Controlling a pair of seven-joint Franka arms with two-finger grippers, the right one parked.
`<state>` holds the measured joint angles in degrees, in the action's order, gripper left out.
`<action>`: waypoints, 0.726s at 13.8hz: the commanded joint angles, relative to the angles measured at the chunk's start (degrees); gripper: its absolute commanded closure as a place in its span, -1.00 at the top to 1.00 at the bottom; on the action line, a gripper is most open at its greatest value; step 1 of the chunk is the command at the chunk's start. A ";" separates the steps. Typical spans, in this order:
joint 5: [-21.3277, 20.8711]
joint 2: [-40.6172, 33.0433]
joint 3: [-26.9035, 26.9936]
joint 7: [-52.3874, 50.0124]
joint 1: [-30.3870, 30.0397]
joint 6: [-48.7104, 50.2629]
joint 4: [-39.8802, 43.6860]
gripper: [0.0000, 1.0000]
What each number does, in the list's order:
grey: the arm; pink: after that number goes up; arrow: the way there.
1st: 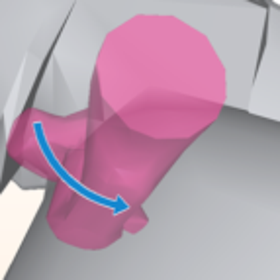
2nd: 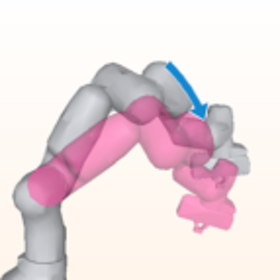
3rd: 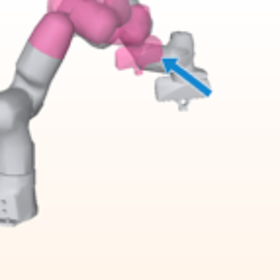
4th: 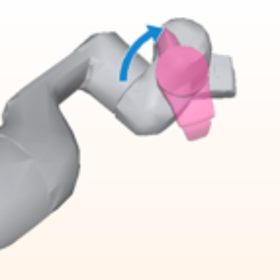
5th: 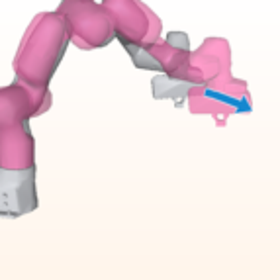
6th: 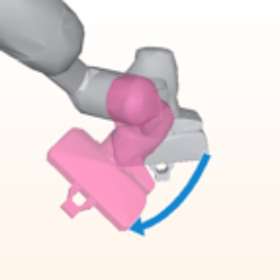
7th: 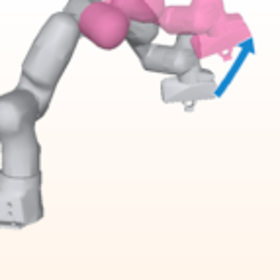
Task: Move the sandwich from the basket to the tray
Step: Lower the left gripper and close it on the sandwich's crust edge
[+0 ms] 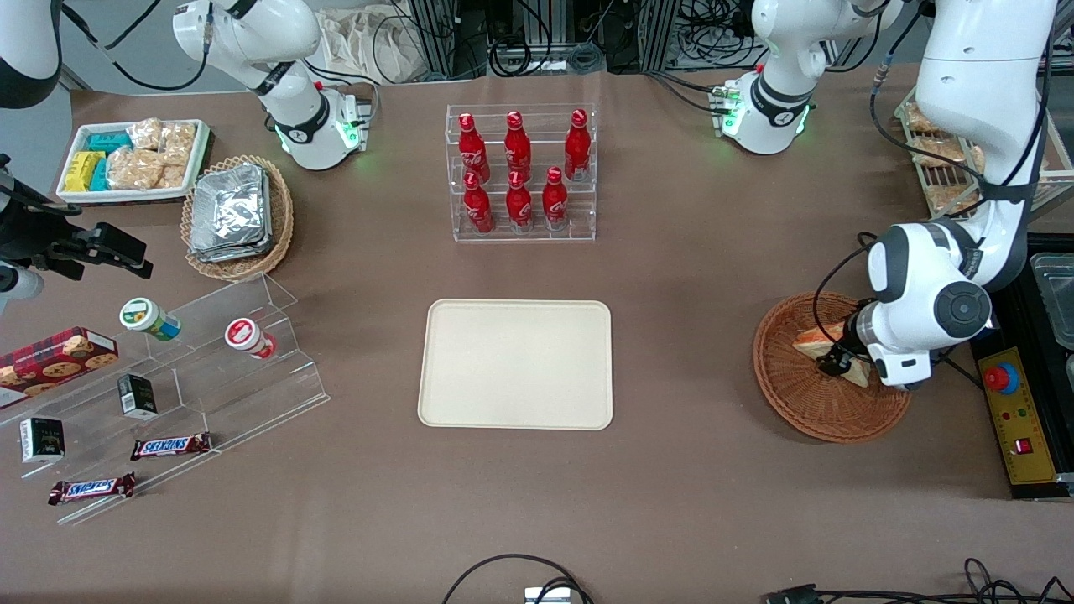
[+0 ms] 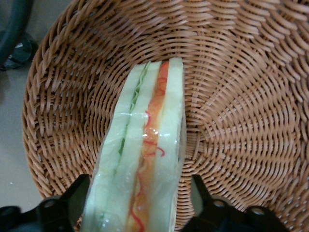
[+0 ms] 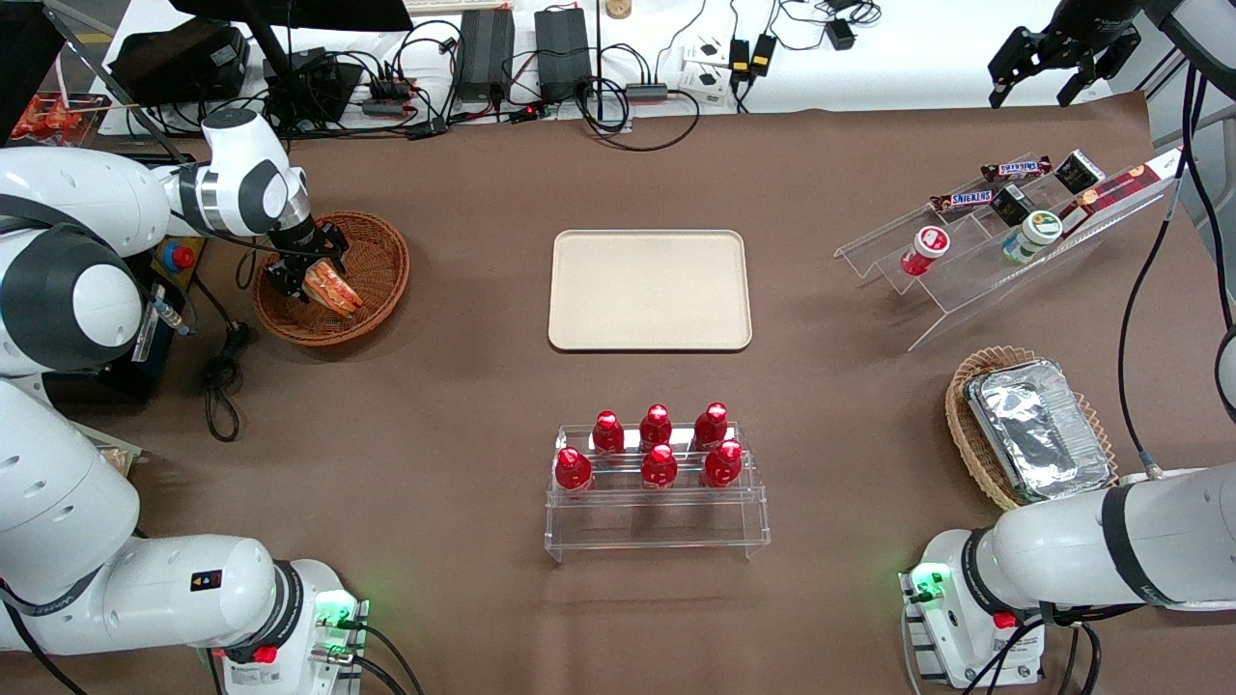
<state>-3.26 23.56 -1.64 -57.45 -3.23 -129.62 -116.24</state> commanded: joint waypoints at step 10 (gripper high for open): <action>-0.61 0.52 -0.38 6.72 0.94 5.76 5.67 -1.00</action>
<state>-3.30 23.70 -2.01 -54.01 -3.14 -127.49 -113.90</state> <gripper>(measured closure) 0.661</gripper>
